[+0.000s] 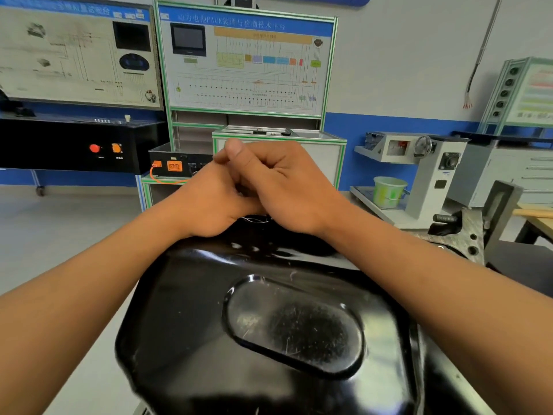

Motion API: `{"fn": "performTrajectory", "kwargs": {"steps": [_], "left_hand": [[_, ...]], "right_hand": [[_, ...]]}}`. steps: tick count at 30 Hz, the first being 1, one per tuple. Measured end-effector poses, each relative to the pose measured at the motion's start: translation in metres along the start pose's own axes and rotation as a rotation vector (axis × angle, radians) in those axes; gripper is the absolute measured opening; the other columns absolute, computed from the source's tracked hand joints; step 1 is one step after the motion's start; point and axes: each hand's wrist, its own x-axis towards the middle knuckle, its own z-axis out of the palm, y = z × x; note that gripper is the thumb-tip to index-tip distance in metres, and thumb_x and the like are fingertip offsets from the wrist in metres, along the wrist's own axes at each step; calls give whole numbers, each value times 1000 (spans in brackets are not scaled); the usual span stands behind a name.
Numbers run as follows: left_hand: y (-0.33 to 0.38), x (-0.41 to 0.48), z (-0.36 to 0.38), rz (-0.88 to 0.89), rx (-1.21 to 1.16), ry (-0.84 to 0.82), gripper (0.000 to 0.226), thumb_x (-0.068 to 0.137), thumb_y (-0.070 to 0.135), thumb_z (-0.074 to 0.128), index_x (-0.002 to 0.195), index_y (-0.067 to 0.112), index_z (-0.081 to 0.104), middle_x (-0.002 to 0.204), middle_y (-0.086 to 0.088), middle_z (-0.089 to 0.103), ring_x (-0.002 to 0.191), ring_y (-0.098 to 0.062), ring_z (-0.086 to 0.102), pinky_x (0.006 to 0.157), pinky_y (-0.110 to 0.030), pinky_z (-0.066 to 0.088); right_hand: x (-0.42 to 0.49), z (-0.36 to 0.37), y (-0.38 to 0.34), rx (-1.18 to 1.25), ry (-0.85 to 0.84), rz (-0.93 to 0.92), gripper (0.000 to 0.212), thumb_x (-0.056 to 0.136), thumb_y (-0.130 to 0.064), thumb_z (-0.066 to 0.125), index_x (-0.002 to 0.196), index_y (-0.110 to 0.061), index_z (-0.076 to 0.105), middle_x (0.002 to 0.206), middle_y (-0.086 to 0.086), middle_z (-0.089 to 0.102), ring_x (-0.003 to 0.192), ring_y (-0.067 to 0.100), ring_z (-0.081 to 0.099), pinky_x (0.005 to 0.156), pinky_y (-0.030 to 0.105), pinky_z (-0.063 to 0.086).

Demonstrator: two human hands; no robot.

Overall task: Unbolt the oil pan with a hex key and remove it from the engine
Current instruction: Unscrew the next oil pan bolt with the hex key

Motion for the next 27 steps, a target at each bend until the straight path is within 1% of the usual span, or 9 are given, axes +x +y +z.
{"fn": "performTrajectory", "kwargs": {"steps": [4, 7, 10, 12, 15, 18, 22, 25, 27], "left_hand": [[3, -1, 1, 40, 0, -23, 33, 84, 2, 72, 84, 31, 57, 75, 28, 64, 72, 8, 61, 66, -8, 45], [2, 1, 1, 27, -25, -5, 24, 82, -1, 72, 84, 19, 60, 72, 15, 66, 66, 3, 59, 60, -9, 43], [-1, 0, -1, 2, -37, 13, 23, 78, 19, 73, 77, 1, 59, 62, -7, 59, 57, -7, 50, 55, -22, 42], [0, 1, -1, -32, -1, -21, 33, 73, 31, 66, 68, 2, 55, 52, 5, 49, 52, -7, 43, 54, -26, 40], [-2, 2, 1, -61, 40, -71, 30, 80, 19, 59, 52, 16, 47, 44, 10, 46, 44, -4, 41, 46, -15, 34], [0, 0, 1, 1, 31, -40, 21, 83, 10, 67, 71, 22, 54, 57, 19, 59, 56, 4, 56, 55, -8, 40], [-1, 1, -2, -6, -39, -30, 10, 84, -2, 71, 91, -7, 65, 80, -12, 70, 77, -16, 67, 74, -31, 52], [-1, 2, -1, -26, -32, -57, 18, 82, 11, 69, 79, -6, 63, 71, -12, 63, 64, -14, 57, 66, -37, 51], [-3, 2, -2, -58, -35, -55, 19, 85, 9, 69, 77, -8, 64, 72, -20, 64, 67, -25, 60, 69, -44, 53]], "right_hand": [[-3, -3, -3, 143, -56, -38, 31, 99, -22, 62, 71, -29, 71, 57, -13, 58, 57, 2, 50, 62, 16, 41], [-3, -5, 0, 119, 69, -72, 12, 93, -13, 71, 85, -16, 79, 69, -10, 71, 66, 6, 64, 69, 25, 53], [-6, -7, 2, 82, 142, -92, 5, 87, -9, 75, 91, -9, 79, 75, -14, 69, 73, -3, 63, 73, 17, 51], [-9, -8, 1, 98, 63, -88, 4, 87, -12, 76, 84, -11, 76, 69, -16, 63, 63, -3, 59, 65, 10, 44], [-10, -6, -1, 109, -14, -85, 25, 88, -16, 77, 70, -4, 65, 63, -2, 54, 50, 0, 46, 56, 8, 35], [-8, -5, -1, 158, 26, -67, 25, 96, -15, 67, 75, 0, 69, 66, 8, 62, 55, -2, 51, 59, 10, 40], [-10, -9, 3, 190, 25, -38, 17, 99, -12, 61, 89, -6, 73, 72, -7, 66, 56, -2, 56, 60, 12, 42], [-13, -8, 8, 106, 25, -46, 8, 93, -14, 71, 96, -7, 74, 68, -16, 59, 55, -1, 51, 60, 13, 40], [-12, -6, 11, 81, 49, -26, 15, 96, -13, 66, 108, -7, 72, 73, -15, 63, 58, -2, 54, 65, 15, 45]]}}
